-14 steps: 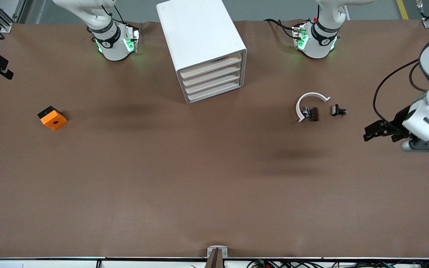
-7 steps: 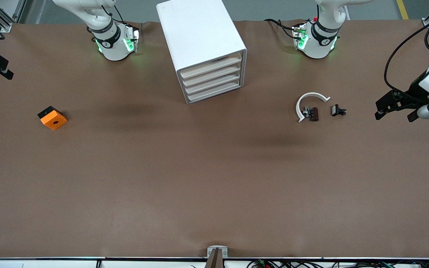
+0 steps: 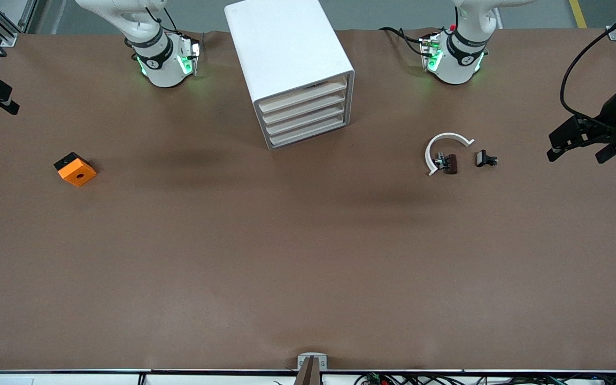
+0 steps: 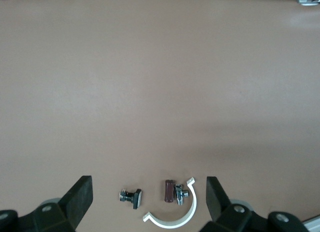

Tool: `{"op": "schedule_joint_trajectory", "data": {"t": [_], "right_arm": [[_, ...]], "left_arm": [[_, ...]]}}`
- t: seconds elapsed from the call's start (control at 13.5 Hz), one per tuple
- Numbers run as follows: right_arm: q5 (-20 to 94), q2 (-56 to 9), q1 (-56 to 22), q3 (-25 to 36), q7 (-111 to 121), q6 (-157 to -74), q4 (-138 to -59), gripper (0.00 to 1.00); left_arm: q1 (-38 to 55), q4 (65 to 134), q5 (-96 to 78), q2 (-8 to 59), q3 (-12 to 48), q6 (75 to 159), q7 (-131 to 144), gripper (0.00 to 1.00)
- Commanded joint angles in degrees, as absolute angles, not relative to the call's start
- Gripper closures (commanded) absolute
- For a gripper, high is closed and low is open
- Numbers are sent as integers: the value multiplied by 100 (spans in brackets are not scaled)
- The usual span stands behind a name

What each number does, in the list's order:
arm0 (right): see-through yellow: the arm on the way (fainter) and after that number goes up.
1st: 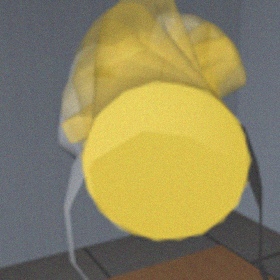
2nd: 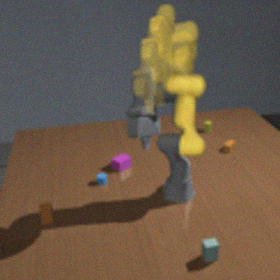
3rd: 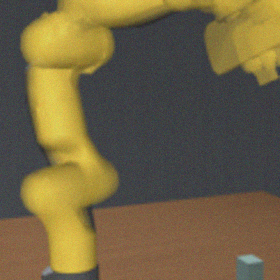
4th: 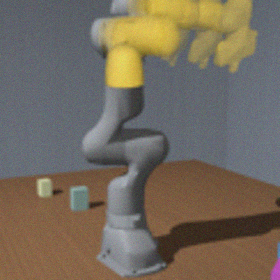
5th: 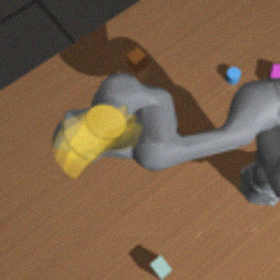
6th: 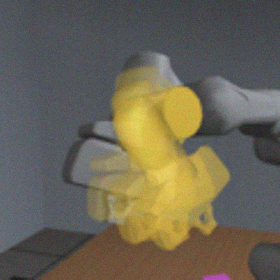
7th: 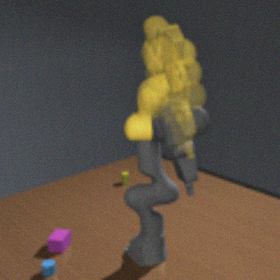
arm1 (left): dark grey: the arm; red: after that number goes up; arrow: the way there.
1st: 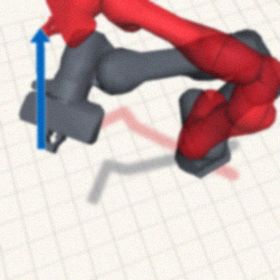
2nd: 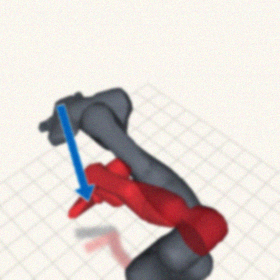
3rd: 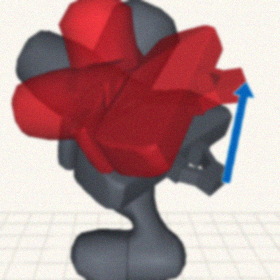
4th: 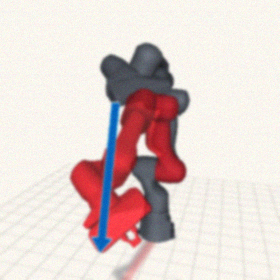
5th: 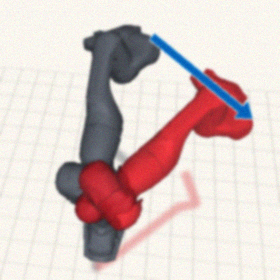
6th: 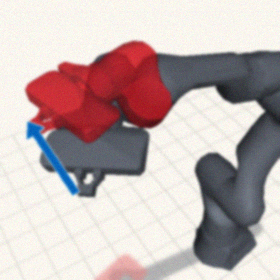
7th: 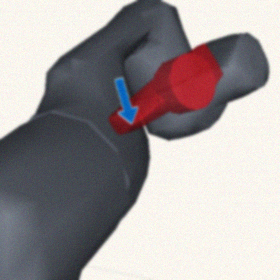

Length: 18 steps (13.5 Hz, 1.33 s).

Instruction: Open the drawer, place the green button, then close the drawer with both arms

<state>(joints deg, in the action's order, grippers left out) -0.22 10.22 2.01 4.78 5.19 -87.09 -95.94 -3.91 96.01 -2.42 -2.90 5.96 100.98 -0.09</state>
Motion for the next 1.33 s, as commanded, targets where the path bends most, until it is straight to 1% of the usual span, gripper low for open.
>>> {"op": "schedule_joint_trajectory", "data": {"t": [0.0, 0.07, 0.22, 0.52, 1.26], "right_arm": [[-35, 1143, 202, 457, 527, -8727, -9721, 0], [-26, 1143, 202, 457, 527, -8728, -9721, 0], [-35, 1143, 202, 457, 536, -8728, -9721, 0], [-26, 1143, 193, 448, 527, -8728, -9721, 0], [-26, 1143, 202, 448, 527, -8710, -9721, 0]], "left_arm": [[-457, 9300, -158, -246, 677, 9932, 35, 0], [-466, 9203, -158, -229, 677, 9906, 35, 0], [-466, 9010, -132, -115, 668, 9564, 9, 0], [-475, 8991, -132, -27, 624, 9352, 52, 0], [-466, 8947, -79, 9, 633, 9343, 26, 0]]}}
